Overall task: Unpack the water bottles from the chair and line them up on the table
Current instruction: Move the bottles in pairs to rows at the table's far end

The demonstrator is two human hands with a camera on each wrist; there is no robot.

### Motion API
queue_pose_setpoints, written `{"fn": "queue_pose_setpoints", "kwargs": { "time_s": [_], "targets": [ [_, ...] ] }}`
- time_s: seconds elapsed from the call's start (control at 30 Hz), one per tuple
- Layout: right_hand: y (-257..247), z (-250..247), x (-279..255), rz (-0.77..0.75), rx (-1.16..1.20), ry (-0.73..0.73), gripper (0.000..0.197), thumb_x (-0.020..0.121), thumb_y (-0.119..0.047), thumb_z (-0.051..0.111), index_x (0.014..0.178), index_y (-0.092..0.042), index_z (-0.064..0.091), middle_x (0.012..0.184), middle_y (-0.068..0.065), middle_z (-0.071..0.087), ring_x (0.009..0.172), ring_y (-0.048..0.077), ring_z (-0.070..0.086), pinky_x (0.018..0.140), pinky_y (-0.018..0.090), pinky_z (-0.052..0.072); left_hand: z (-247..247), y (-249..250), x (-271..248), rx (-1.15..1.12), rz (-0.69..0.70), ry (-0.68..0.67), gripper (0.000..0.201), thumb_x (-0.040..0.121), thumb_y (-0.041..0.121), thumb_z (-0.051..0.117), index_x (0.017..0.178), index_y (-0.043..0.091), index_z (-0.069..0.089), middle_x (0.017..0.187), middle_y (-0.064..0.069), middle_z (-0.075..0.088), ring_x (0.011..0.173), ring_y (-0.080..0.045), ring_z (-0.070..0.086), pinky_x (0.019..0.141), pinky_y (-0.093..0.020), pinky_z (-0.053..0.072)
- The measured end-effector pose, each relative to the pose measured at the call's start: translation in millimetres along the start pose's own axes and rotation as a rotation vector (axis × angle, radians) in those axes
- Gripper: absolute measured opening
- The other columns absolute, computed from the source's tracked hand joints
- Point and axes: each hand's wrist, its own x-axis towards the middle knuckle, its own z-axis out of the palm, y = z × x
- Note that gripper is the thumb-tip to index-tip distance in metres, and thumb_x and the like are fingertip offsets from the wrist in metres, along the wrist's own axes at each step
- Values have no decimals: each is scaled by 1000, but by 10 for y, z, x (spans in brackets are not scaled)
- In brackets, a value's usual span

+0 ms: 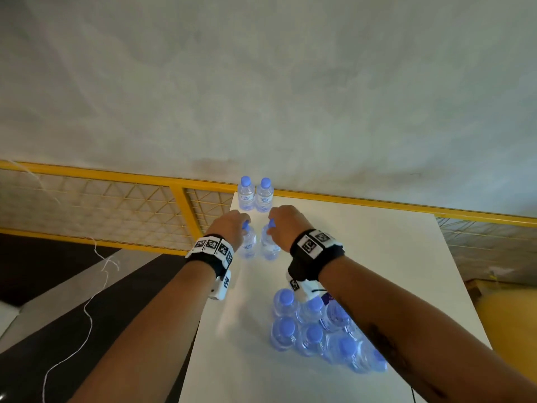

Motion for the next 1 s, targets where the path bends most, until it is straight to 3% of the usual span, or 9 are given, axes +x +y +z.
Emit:
{"fn": "queue_pose_setpoints", "kwargs": {
  "time_s": [0.2, 0.43, 0.5, 0.6, 0.7, 0.77, 0.87, 1.0],
  "targets": [
    [199, 321, 648, 32, -97, -30, 25, 96, -21, 56, 115, -6, 60, 116, 15, 62, 108, 33, 59, 88, 38, 50, 139, -36, 463, 107, -51, -80, 45, 95, 6, 57, 137, 23, 57, 127, -6, 58, 117, -30, 61, 96, -38, 50],
    [418, 569, 1157, 49, -12, -47, 18, 93, -17, 58, 107, -8, 65, 109, 11, 64, 99, 30, 64, 82, 33, 51, 261, -236, 840, 64, -54, 1, 31, 93, 11, 61, 122, 21, 61, 115, -6, 60, 110, -32, 63, 90, -39, 50],
    [420, 580, 1276, 52, 13, -48, 15, 89, -18, 63, 101, -10, 67, 103, 10, 65, 93, 29, 65, 79, 32, 52, 250, -288, 931, 52, -48, 6, 32, 93, 11, 61, 124, 21, 62, 121, -6, 61, 112, -32, 63, 92, -38, 51],
    [394, 573, 1436, 79, 58, -52, 17, 80, -20, 71, 94, -14, 64, 93, 4, 63, 78, 23, 60, 70, 28, 47, 208, -338, 1083, 87, -47, -20, 48, 95, 3, 59, 141, 18, 58, 140, -8, 58, 125, -30, 58, 100, -38, 50],
    [377, 570, 1585, 84, 58, -42, 19, 85, -21, 68, 100, -10, 65, 95, 9, 64, 77, 24, 59, 68, 28, 44, 182, -396, 1214, 83, -23, -24, 54, 95, 1, 59, 147, 19, 55, 148, -9, 54, 131, -29, 56, 106, -39, 49],
    [362, 568, 1647, 68, 38, -50, 21, 88, -22, 65, 104, -8, 65, 102, 12, 67, 87, 27, 64, 69, 28, 42, 179, -414, 1259, 67, -24, -27, 52, 98, 4, 58, 147, 20, 55, 149, -9, 54, 133, -29, 55, 108, -40, 48],
    [385, 581, 1690, 12, -19, -44, 24, 90, -18, 64, 112, -9, 66, 111, 10, 68, 98, 26, 66, 77, 28, 49, 213, -459, 1315, 5, -15, 8, 39, 105, 16, 55, 144, 20, 57, 149, -6, 55, 134, -29, 54, 112, -39, 43],
    [448, 550, 1727, -44, -42, -52, 36, 94, -16, 60, 130, -16, 61, 124, 9, 64, 110, 28, 63, 93, 35, 52, 256, -516, 1379, 43, 5, 2, 38, 107, 28, 51, 144, 23, 57, 151, -4, 54, 133, -27, 54, 105, -32, 43]
  ]
}}
